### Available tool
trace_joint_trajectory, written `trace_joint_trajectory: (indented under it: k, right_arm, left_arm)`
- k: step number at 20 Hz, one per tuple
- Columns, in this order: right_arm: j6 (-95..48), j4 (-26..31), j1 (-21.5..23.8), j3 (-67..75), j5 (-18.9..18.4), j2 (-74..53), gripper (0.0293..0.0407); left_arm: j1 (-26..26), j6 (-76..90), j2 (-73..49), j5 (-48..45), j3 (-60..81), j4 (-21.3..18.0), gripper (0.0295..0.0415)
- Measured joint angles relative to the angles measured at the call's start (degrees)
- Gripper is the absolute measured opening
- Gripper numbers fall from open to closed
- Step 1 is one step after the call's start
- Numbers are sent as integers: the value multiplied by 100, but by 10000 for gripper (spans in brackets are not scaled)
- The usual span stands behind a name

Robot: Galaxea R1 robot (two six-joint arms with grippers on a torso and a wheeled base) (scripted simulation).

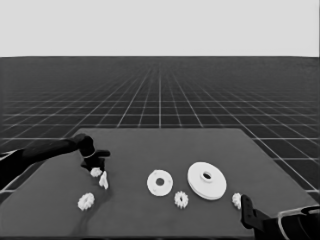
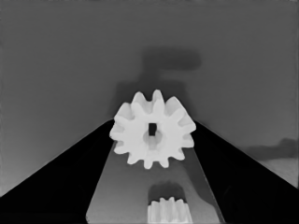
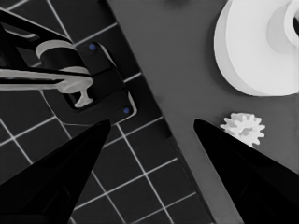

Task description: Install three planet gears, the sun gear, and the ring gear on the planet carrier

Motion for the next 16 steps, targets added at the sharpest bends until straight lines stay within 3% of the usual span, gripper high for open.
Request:
trace_joint_trajectory:
  k: [4,6,8,14,15,16]
  right_arm:
    - [0,0,0,0,0,0,385]
    - [0,0,0,0,0,0,385]
    - [0,0,0,0,0,0,385]
    - [0,0,0,0,0,0,385]
    - [0,0,0,0,0,0,385]
    - [0,0,0,0,0,0,385]
  left_arm:
    - [0,0,0,0,0,0,312]
    - [-635,-301,-378,603,766,-281,313]
    - [-907,-337,-440,805,882,-428,312]
    - [-1028,-339,-452,907,904,-508,312]
    - [-1023,-2501,-62,1116,2048,-213,312]
    - [-1018,-3546,1145,1282,2211,-137,312]
